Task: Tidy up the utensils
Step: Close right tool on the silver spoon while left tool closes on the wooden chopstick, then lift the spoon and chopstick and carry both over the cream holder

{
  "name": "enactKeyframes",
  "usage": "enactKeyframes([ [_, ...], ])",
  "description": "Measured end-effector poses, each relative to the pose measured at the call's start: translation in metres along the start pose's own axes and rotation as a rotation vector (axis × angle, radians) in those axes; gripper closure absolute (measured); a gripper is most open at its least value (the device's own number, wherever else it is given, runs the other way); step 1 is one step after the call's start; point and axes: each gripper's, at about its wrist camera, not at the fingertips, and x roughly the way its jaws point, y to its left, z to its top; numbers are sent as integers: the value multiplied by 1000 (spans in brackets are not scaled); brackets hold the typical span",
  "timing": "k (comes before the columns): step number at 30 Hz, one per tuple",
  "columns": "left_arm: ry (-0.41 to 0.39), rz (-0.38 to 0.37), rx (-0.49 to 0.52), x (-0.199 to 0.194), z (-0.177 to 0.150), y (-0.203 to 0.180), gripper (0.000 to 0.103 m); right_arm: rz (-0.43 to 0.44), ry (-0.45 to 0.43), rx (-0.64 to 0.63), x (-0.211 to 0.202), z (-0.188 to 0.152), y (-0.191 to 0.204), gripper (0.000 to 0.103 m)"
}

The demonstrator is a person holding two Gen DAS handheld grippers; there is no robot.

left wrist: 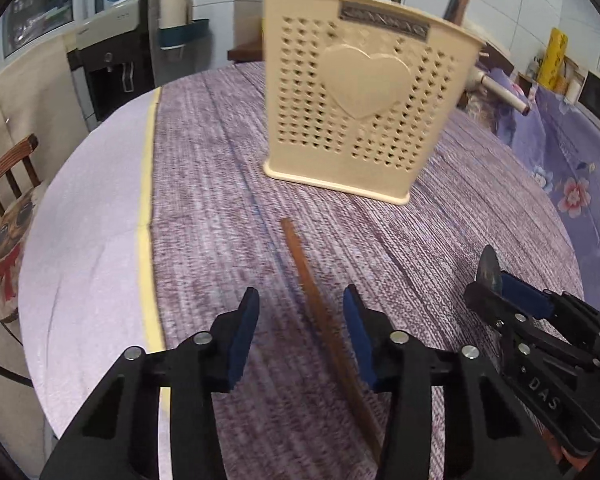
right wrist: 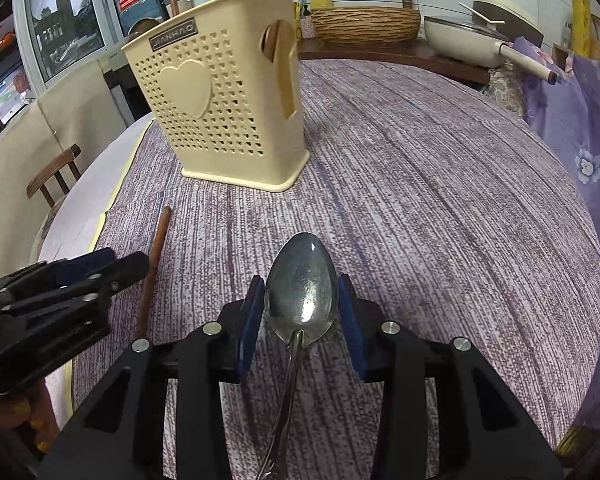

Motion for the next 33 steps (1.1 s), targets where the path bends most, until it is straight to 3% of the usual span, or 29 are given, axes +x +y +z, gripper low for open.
enactKeyframes([
  [8,7,107,39,12,0,-13,75,22,-15,-5,-3,0,-5,65],
  [14,9,130,25,15,6,-18,82,36,-18,-4,-5,0,-7,65],
  [18,-3,150,18,17,6,-19,93,42,-24,-4,-6,0,-8,65],
  [27,4,105,-28,20,14,-7,96,70,-36,-5,-6,2,-8,65],
  [33,-59,71,-54,-1,21,2,96,120,-82,-4,-17,8,-6,65],
])
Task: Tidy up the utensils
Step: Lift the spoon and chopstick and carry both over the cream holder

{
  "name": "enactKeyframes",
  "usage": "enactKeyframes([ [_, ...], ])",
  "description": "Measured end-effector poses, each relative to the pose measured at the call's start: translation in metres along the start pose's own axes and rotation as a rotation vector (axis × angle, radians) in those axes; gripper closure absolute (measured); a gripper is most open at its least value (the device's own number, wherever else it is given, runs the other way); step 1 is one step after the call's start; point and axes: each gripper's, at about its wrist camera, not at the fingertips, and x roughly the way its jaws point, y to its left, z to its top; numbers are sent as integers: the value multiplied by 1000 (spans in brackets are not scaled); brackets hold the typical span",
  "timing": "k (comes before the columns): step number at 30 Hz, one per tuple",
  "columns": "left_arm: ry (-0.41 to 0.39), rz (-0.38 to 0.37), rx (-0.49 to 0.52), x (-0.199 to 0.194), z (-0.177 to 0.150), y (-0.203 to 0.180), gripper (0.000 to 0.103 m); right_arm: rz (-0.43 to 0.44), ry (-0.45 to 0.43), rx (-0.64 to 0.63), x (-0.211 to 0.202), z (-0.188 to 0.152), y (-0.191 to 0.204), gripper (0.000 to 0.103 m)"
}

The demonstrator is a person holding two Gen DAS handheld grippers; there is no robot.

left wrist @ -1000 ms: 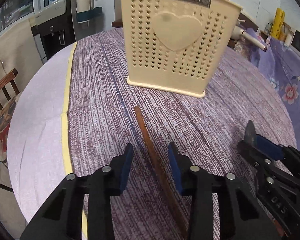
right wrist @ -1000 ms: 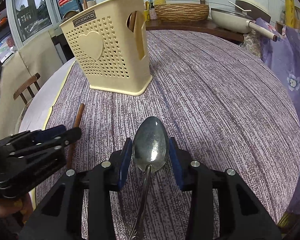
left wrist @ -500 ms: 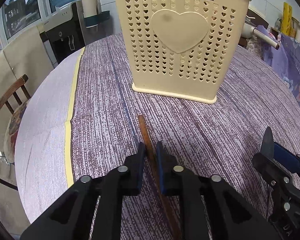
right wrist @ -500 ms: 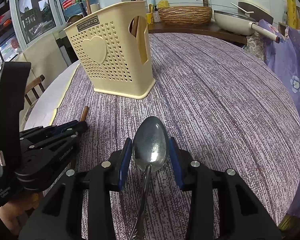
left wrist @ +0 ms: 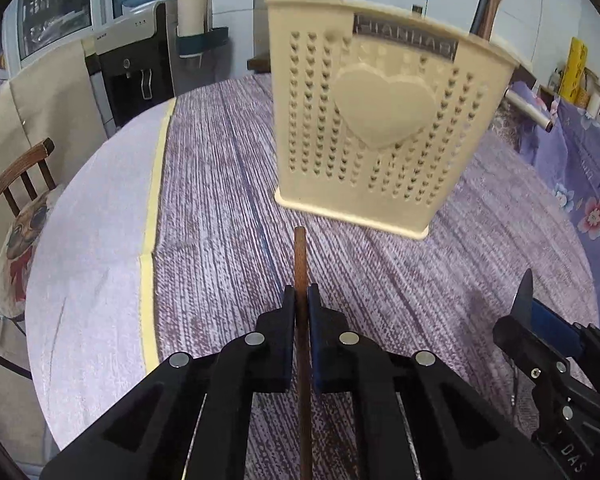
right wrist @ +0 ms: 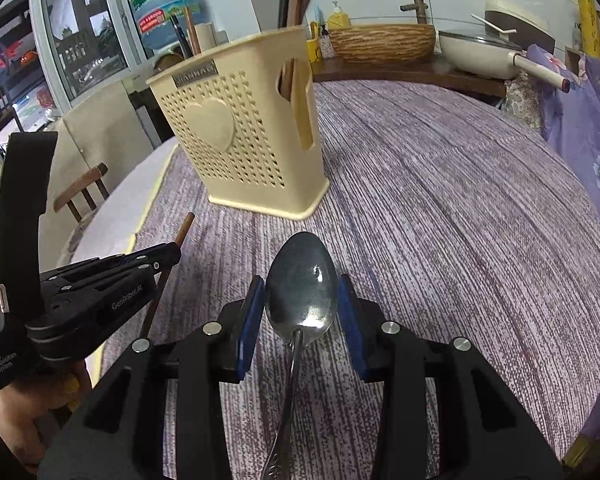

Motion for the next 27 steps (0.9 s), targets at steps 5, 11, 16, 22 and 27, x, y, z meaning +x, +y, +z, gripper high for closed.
enactKeyframes([
  [5,-94,-42,-23,-33,13,10,96,85,-48,-11,-17,11,8,65],
  [11,-194,-85,-28,-71,25,17,96,123,-75,-8,-35,24,13,65],
  [16,-248,-117,-29,-95,28,20,96,131,-97,-34,-51,32,20,65],
  [22,-302,-126,-28,-113,29,24,96,132,-123,-67,-63,38,30,65],
  [27,-309,-159,-39,-117,31,30,96,145,-128,-69,-66,44,32,65],
])
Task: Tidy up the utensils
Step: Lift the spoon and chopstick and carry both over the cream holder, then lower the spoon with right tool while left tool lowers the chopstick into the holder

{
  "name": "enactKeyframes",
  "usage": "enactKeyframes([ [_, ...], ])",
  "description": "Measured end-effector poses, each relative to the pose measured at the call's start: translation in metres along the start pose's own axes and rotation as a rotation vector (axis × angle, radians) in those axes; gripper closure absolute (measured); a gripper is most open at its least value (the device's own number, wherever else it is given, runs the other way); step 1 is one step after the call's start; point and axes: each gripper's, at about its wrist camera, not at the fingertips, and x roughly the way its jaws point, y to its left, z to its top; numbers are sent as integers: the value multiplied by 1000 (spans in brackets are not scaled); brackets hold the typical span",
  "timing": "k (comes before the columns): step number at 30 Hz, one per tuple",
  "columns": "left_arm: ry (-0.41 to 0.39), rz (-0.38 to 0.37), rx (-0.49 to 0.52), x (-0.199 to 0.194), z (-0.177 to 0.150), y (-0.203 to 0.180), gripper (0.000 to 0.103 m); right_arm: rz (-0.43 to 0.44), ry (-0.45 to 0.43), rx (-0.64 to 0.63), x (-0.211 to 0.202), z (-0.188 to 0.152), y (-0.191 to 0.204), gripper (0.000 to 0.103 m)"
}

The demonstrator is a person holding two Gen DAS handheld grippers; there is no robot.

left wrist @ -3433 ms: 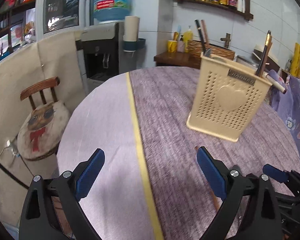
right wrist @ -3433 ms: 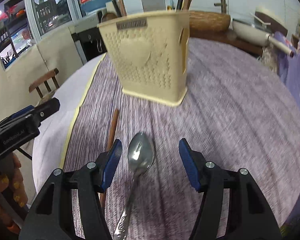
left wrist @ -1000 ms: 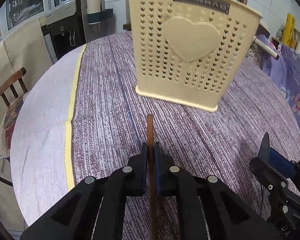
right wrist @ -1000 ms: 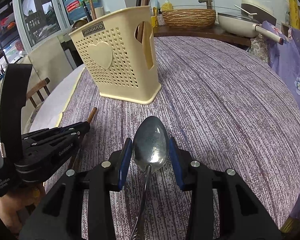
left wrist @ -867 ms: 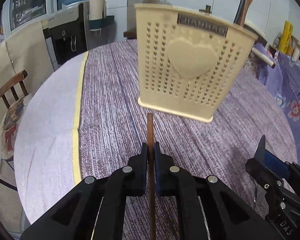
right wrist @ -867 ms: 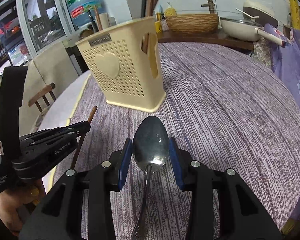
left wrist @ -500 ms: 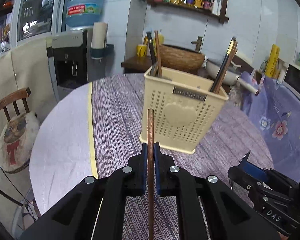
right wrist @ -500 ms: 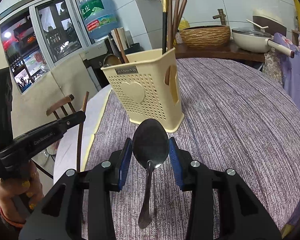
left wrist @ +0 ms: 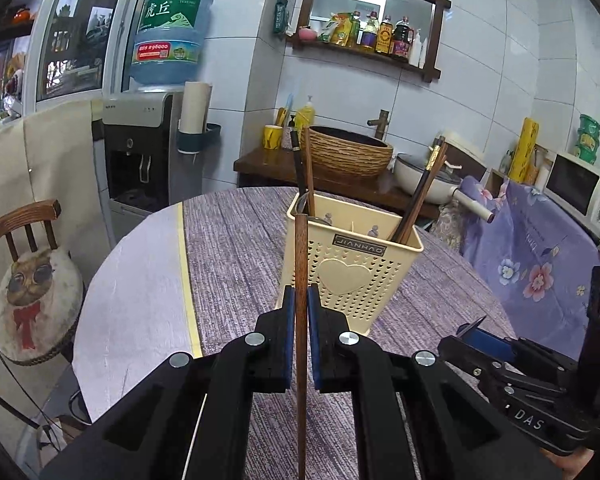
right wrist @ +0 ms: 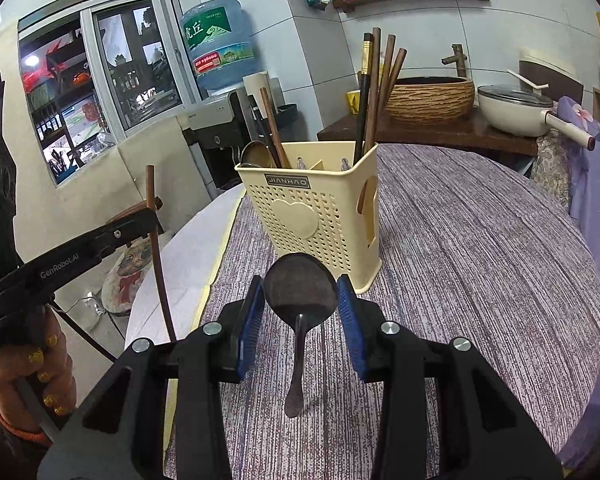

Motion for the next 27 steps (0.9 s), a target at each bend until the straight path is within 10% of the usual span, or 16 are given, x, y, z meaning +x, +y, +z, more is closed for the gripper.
enactKeyframes([
  [17,-79,-80,12,-21,38,1,96,19,-100,-81,-8,43,9,65],
  [27,-232,-132,41,-40,130,-20,96,-34,-275,-176,-19,135,35,65],
])
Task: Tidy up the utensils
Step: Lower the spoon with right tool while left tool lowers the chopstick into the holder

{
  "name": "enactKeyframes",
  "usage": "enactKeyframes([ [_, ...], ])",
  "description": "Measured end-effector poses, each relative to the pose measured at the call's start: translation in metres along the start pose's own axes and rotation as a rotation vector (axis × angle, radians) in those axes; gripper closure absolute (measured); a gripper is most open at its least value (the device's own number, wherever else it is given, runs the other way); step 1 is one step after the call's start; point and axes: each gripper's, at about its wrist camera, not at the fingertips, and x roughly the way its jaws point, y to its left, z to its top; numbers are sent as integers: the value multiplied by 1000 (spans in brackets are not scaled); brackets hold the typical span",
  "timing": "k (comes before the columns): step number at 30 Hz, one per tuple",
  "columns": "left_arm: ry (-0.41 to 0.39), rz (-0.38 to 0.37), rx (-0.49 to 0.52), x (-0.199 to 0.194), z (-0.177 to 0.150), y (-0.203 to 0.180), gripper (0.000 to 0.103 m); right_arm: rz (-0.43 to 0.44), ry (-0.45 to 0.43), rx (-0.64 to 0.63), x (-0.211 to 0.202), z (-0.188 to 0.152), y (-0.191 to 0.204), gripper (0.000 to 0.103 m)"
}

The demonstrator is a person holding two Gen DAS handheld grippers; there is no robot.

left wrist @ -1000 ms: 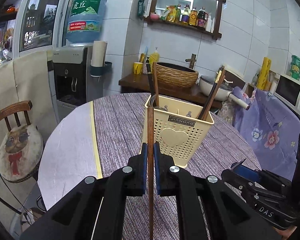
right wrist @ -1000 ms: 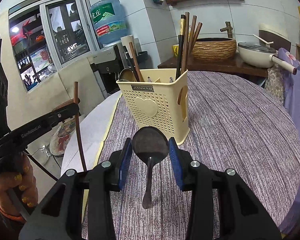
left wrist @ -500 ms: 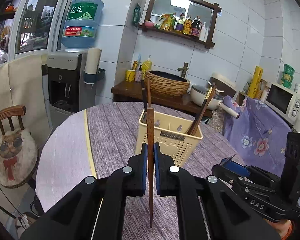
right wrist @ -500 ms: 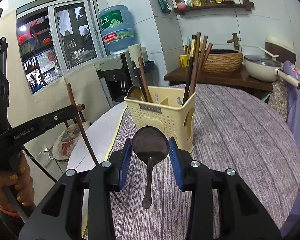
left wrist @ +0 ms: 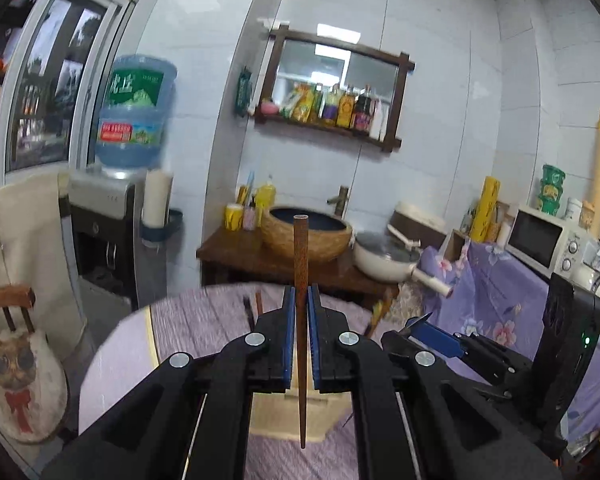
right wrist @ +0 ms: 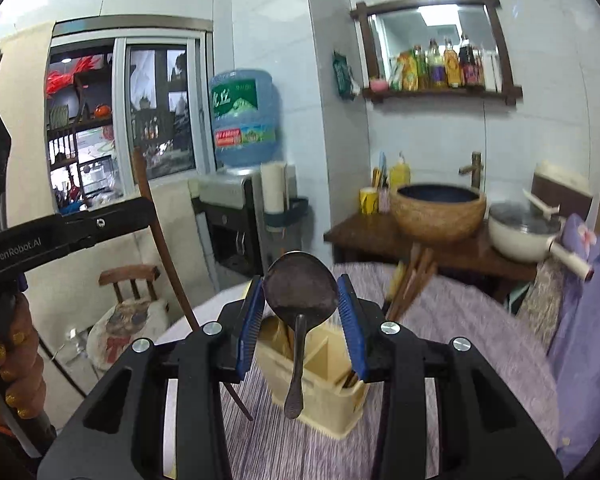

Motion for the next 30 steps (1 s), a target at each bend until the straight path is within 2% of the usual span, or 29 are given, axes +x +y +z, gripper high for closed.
enactKeyframes([
  [3,-56,5,11,9,25,-6,96,-38,-51,-18,7,23,-1,65],
  [4,-81,38,26,15,29,-8,96,-46,-56,-21,12,27,-2,65],
  [7,-80,51,17,37,28,-6,96,-86,-59,-30,28,23,-6,65],
  [11,-60,78,22,63,5,-2,96,-112,-32,-29,47,-3,-12,65],
  [16,19,91,25,86,-37,0,96,-137,-5,-24,62,-33,-15,65],
  [21,80,96,35,100,-61,2,96,-166,17,-46,71,-61,-13,65],
  [26,127,102,25,110,-78,7,96,-176,40,-43,74,-81,-14,65],
  [30,116,118,32,110,-82,10,96,-178,59,-42,78,-90,-16,65],
])
